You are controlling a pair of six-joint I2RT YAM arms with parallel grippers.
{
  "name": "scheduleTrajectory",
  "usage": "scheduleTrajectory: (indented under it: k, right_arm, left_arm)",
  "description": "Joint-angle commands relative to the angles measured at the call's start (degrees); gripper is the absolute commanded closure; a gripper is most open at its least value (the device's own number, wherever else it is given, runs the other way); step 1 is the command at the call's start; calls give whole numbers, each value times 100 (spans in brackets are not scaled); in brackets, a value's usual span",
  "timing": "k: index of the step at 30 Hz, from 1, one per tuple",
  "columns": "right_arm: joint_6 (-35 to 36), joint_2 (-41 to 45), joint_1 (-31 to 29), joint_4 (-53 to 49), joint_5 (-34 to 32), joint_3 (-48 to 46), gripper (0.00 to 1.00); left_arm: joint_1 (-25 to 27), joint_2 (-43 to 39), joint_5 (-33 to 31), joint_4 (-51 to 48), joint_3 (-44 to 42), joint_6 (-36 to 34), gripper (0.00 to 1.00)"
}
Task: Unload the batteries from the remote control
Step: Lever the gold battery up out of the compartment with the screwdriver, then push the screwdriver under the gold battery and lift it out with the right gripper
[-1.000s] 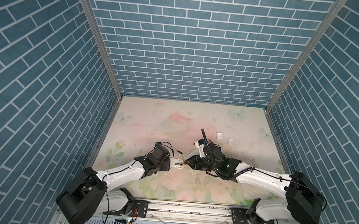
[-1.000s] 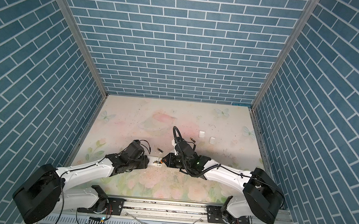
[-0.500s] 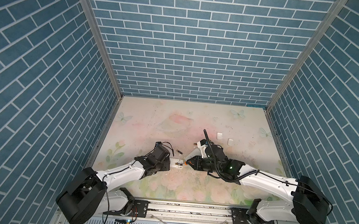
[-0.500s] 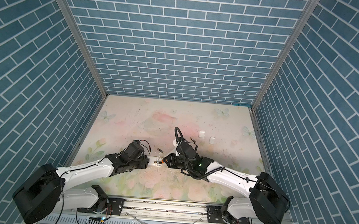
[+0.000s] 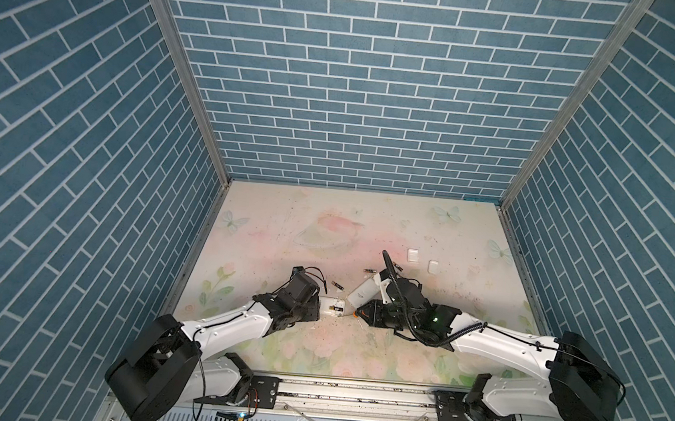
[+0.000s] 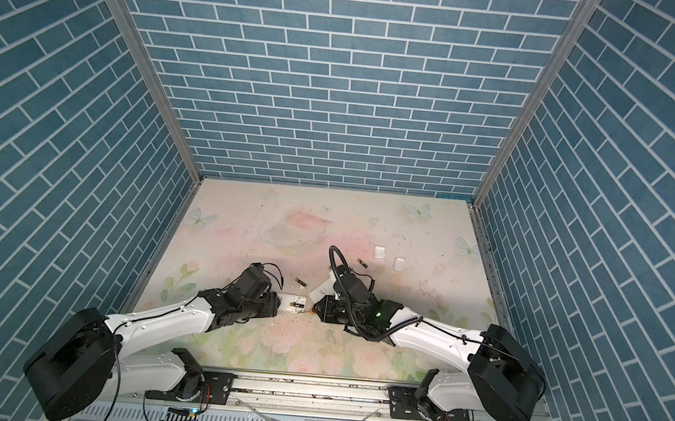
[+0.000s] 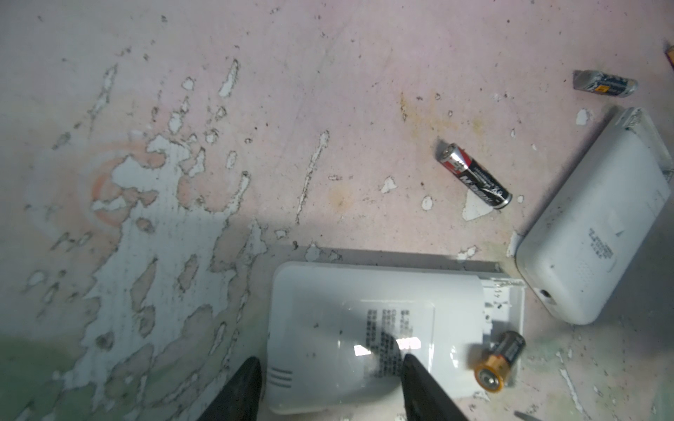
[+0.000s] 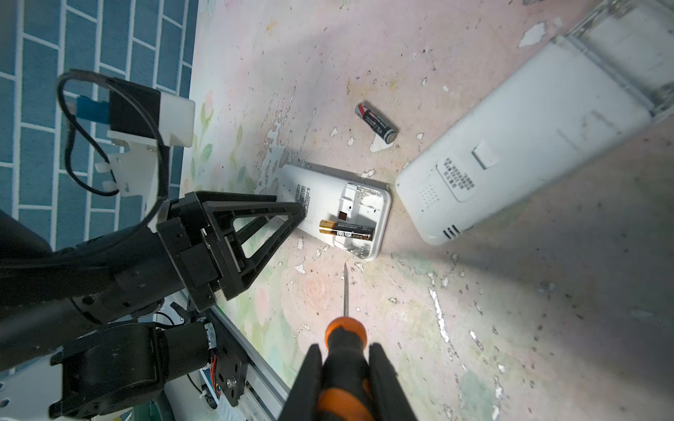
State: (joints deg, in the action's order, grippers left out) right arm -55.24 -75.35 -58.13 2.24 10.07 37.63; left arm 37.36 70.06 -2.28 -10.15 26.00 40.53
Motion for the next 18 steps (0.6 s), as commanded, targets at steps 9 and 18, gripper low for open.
scheduleTrajectory:
  k: [9,18]
  right_arm:
    - [-105,-153,8,224,-135,-47,100]
    - [-109,-377,77,426,-96,-41,100]
  left_arm:
    - [-1,132,-26,-497,-138,-49,38]
    - [0,164,-18,-506,-105,-71,38]
